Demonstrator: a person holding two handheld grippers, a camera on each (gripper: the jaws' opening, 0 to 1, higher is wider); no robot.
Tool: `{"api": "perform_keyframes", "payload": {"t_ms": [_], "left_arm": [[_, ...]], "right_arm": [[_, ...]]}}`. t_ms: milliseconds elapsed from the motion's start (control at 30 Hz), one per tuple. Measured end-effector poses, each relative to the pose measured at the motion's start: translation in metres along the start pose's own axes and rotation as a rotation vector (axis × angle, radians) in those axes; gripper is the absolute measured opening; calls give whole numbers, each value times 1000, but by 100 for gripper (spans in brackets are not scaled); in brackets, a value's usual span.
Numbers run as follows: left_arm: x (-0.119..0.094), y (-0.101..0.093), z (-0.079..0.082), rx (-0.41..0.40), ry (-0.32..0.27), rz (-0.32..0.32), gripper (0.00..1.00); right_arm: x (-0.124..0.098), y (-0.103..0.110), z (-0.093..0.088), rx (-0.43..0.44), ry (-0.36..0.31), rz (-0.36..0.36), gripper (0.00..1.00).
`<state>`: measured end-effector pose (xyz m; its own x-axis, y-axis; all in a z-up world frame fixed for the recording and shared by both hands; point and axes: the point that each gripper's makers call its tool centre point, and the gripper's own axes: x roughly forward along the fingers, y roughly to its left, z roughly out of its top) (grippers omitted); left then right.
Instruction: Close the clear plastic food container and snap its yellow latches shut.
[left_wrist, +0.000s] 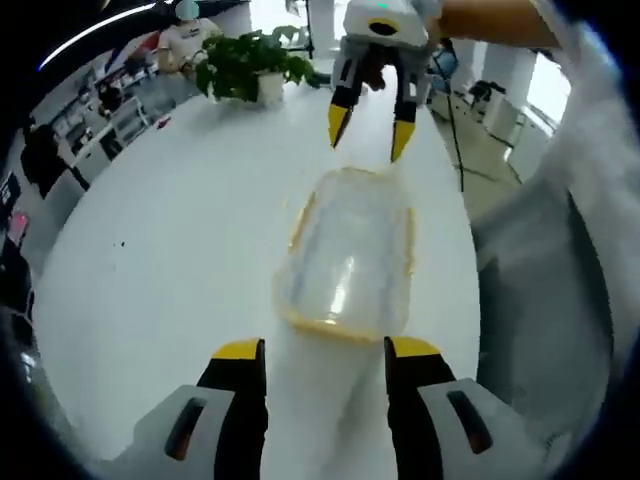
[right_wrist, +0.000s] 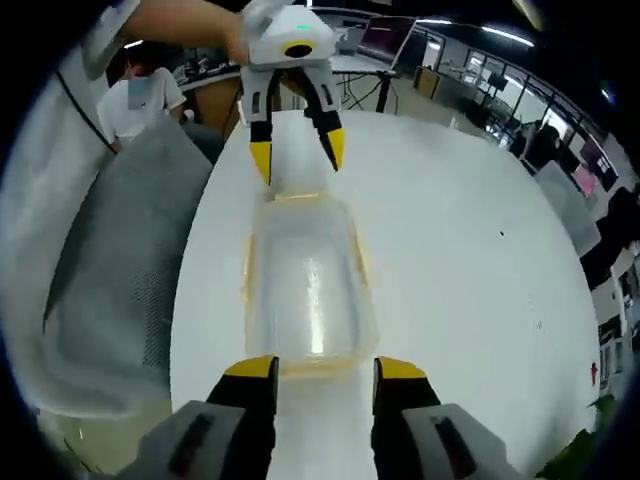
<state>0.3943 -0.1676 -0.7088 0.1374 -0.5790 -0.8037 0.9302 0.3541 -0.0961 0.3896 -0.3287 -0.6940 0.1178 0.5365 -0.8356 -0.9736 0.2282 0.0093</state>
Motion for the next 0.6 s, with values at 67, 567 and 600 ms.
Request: {"api": "perform_keyframes", "payload": {"t_ms": [67, 567, 600], "left_arm": [[1, 0, 4, -82, -31, -8, 48], [9, 2, 10, -536, -160, 32, 44], [10, 1, 10, -540, -158, 32, 44]], "right_arm": [[-3, -3, 5, 34, -21, -22, 37], [6, 0, -8, 579, -25, -49, 33], [7, -1, -10, 604, -23, -53, 33]]}}
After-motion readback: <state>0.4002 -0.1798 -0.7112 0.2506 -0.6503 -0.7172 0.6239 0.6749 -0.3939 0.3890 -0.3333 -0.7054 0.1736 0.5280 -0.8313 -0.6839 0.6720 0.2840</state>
